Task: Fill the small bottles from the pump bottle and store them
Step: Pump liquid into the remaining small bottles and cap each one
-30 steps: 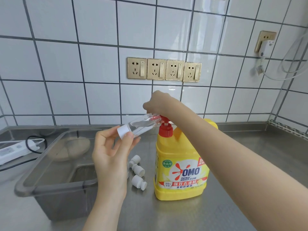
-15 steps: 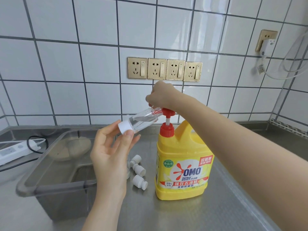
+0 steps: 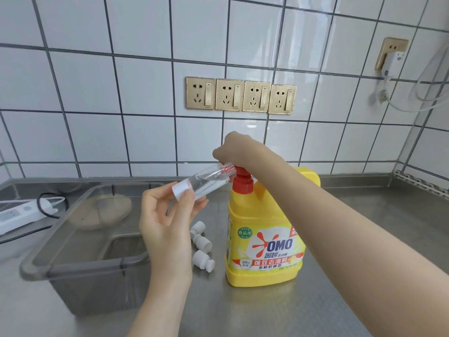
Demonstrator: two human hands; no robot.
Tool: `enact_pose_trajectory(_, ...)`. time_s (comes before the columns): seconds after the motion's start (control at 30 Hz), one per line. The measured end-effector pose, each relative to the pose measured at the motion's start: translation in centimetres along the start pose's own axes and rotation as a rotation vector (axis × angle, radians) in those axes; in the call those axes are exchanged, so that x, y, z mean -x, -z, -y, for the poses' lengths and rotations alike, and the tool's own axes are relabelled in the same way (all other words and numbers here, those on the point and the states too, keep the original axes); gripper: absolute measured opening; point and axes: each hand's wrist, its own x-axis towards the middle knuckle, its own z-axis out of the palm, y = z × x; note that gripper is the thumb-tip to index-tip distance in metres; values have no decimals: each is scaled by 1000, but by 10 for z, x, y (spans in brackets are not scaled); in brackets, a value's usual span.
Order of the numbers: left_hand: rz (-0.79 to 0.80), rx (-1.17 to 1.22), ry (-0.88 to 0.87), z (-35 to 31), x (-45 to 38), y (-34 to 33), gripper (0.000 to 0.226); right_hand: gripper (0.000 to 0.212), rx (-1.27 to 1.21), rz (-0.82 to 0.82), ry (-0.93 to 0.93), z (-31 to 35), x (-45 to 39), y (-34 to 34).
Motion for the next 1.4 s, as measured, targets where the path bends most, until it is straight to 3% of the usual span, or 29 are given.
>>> enact_pose_trajectory(0.13,-67,-7,0,0,9,-5,12,25,-16,-32,6,-1,-2,-5)
enact_pose_trajectory(0.27,-55,-22,-25,-2,6,-5,10,8,-39,-85,45,0,-4,-2)
enact_pose_trajectory(0.4,-30,7,-10,-5,4,-2,13,19,-37,-173,130,4,-6,8)
enact_pose_trajectory(0.5,-17,24,-13,-7,3,-2,24,14,-38,-218,175,6,-9,16)
enact_pose_trajectory(0.67,1,27,-7,-8,1,-3,29,21,-141,-193,167,11,-7,33)
enact_pose_trajectory(0.87,5,32,-6,-7,2,-2,21,24,-42,-167,143,5,-8,17)
enact_pose_trajectory(1.23,-50,-2,37,2,4,-2,19,9,15,-115,77,-1,-15,-4)
enact_pose_trajectory(1.4,-65,8,31,6,7,-3,14,22,28,-92,54,-2,-13,-10)
